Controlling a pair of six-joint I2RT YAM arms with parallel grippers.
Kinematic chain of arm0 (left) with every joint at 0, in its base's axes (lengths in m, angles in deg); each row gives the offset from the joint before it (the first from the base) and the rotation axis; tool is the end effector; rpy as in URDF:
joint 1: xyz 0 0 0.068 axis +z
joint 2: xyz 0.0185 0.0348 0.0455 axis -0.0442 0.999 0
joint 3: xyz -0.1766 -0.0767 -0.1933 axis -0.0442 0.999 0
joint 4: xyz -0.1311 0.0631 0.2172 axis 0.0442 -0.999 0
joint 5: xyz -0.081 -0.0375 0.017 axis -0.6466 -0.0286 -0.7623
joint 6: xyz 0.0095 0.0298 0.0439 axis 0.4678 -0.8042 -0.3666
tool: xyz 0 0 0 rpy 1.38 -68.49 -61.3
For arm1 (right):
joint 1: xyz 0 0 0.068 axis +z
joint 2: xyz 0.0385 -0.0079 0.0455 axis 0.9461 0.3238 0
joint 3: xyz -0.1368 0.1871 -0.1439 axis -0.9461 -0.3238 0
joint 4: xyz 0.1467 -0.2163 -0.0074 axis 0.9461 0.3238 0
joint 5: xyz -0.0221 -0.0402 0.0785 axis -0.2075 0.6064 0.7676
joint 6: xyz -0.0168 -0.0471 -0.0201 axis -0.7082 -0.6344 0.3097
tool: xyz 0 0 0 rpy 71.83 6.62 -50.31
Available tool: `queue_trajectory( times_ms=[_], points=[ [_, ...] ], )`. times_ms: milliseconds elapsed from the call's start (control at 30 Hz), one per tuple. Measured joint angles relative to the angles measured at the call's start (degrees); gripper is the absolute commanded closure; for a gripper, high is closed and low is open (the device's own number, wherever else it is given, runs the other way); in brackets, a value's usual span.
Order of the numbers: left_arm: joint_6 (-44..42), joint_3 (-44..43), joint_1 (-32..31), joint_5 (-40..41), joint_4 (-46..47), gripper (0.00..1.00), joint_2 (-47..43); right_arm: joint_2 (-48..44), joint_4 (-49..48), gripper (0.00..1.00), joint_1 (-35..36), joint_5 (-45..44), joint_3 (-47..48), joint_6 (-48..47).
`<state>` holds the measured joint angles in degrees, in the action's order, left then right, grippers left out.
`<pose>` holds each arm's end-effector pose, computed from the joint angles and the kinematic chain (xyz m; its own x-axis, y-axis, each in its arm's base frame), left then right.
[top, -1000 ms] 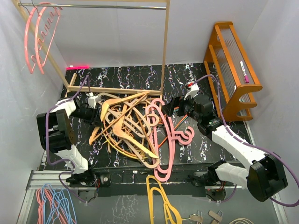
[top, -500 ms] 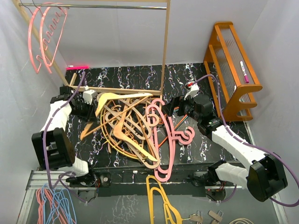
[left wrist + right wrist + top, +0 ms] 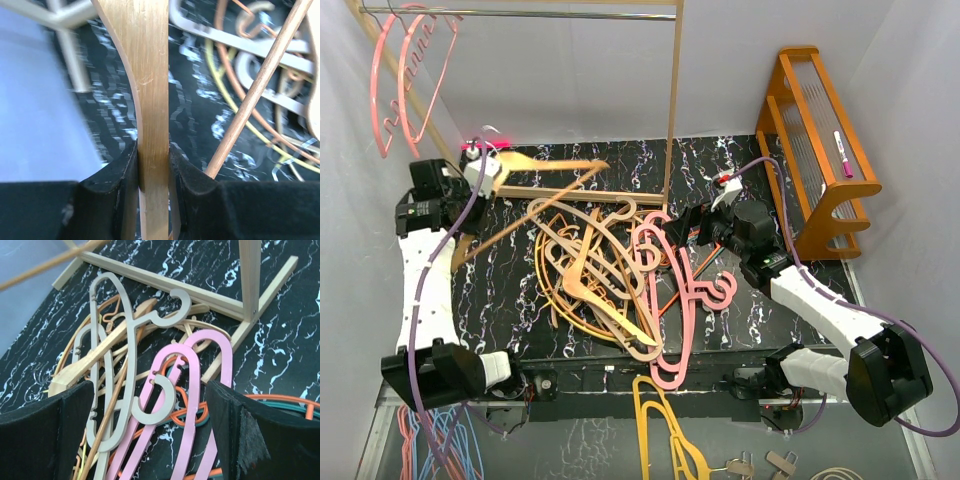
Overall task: Organize the hangers
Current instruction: Pick up the hanger at the center of the board, then place the hanger at the clothesline.
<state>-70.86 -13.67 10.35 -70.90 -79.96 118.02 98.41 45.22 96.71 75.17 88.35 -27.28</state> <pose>0.2488 0.0473 0.3573 -0.5765 0.4401 -0.6884 0.3710 0.8917 0.2593 0.2322 0.1206 0.2733 -0.4373 0.1510 -0.8865 -0.5136 0.7673 0.3841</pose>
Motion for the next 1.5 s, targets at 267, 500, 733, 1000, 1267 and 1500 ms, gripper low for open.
queue_trajectory(
  times_ms=[267, 500, 733, 1000, 1267, 1500],
  points=[
    [0.15, -16.48, -0.28, 17.22, 3.76, 1.0, -2.95, 0.0, -3.52, 0.02, 0.28, 2.05, 0.2, 0.57],
    [-1.53, -28.2, -0.28, 28.11, 7.93, 1.0, 0.17, 0.04, -5.42, 0.02, 0.28, 3.76, 0.85, 0.87],
    [-2.47, -33.51, -0.92, 32.33, 10.67, 1.0, 6.38, 0.11, -7.04, 0.01, 0.28, 4.39, 0.96, 0.44],
    [-6.19, -33.83, -6.36, 36.85, 15.19, 1.0, 9.66, 0.24, -8.74, 0.01, 0.28, 4.31, 0.96, 0.22],
    [-10.99, -33.83, -9.38, 40.57, 23.21, 1.0, 11.74, 1.51, -9.9, 0.01, 0.28, 4.28, 0.94, 0.31],
    [-15.45, -33.81, -9.38, 43.6, 27.54, 1.0, 14.73, 1.66, -10.03, 0.01, 0.28, 4.28, 0.94, 0.39]
  ],
)
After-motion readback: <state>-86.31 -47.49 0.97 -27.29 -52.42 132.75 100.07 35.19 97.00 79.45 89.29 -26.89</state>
